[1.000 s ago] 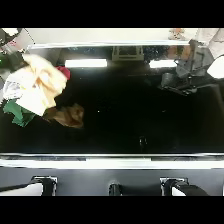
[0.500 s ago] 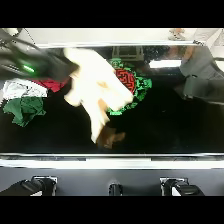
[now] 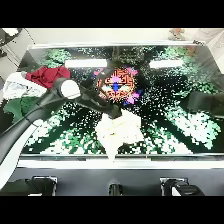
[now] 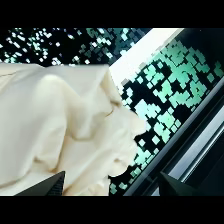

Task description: Fold the shirts.

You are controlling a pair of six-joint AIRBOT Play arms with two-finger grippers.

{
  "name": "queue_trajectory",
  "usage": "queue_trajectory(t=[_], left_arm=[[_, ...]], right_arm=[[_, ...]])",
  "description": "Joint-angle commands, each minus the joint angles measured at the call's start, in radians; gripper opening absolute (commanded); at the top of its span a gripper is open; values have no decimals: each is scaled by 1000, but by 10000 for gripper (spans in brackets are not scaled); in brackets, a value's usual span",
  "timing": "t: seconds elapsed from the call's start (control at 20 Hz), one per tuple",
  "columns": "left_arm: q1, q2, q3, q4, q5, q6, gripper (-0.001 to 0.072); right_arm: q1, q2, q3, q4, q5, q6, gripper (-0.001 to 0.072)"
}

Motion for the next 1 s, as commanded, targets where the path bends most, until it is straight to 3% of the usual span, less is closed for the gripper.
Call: queue_trajectory(t=[0.0,0.15,0.25,0.55,0.85,0.95], left_arm=[[103,-23,82,103,-149,-18,712],[233,24,14,146,-313,-18,711],[258,90,-172,137,-300,-17,710],[151,260,-840,-259,103,-13,688],[-70,166,-925,-507,364,19,661],[-98,125,-925,-560,416,20,584]], right_arm=[[-1,-121,-9,7,8,-47,634],[-1,-275,-77,131,-22,-116,673],[-1,-358,-156,195,-66,-140,684],[-1,-481,-400,240,-179,-200,666],[-1,-492,-565,263,-298,-237,667],[-1,-507,-592,305,-315,-260,667]])
